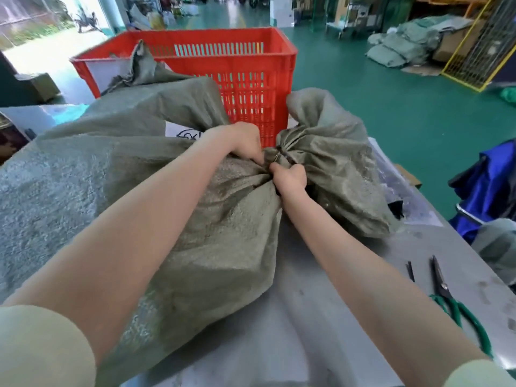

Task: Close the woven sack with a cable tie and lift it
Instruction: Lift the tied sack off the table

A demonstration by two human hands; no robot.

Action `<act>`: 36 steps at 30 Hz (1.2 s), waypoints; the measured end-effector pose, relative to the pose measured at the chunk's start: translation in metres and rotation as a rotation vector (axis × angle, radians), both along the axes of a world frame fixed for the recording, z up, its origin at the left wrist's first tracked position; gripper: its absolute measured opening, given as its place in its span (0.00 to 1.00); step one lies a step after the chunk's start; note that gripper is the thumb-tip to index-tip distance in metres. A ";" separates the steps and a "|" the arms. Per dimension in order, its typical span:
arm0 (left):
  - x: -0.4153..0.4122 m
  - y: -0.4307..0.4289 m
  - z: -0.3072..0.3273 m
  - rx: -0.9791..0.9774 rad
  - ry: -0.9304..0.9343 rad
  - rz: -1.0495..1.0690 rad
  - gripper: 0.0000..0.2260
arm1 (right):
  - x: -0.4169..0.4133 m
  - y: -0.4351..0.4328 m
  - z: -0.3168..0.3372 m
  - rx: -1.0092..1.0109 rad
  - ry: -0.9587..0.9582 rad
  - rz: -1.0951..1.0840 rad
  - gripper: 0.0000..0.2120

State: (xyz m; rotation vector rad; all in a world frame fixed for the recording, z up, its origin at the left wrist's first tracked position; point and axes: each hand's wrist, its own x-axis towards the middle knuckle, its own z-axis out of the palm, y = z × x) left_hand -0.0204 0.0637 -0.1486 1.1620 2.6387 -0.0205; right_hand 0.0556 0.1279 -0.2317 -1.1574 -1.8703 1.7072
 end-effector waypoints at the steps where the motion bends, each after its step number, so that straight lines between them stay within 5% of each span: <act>1: -0.001 -0.003 0.008 0.049 -0.004 0.009 0.16 | -0.002 0.000 0.009 0.042 0.015 -0.001 0.20; 7: -0.002 -0.011 0.058 0.300 0.066 0.055 0.18 | -0.017 0.009 0.073 0.256 0.156 -0.003 0.19; 11: -0.009 -0.024 0.092 0.568 0.037 0.138 0.05 | -0.034 0.020 0.129 0.425 0.244 0.080 0.19; 15: -0.023 -0.039 0.096 0.751 -0.072 0.265 0.07 | -0.045 0.016 0.173 0.675 0.218 0.274 0.10; 19: -0.036 -0.049 0.065 0.938 -0.207 0.382 0.09 | -0.051 0.009 0.188 0.675 0.069 0.506 0.12; 25: -0.035 -0.040 0.055 1.038 -0.177 0.471 0.06 | -0.049 0.013 0.177 1.127 -0.265 0.283 0.27; 31: -0.037 -0.044 0.045 1.033 -0.164 0.461 0.07 | -0.002 0.018 0.159 1.012 -0.495 0.458 0.55; 33: -0.032 -0.046 0.043 0.991 -0.191 0.449 0.08 | 0.001 0.007 0.137 0.990 -0.511 0.479 0.52; 36: -0.025 -0.055 0.045 0.816 -0.243 0.419 0.14 | -0.004 -0.005 0.120 1.090 -0.379 0.270 0.29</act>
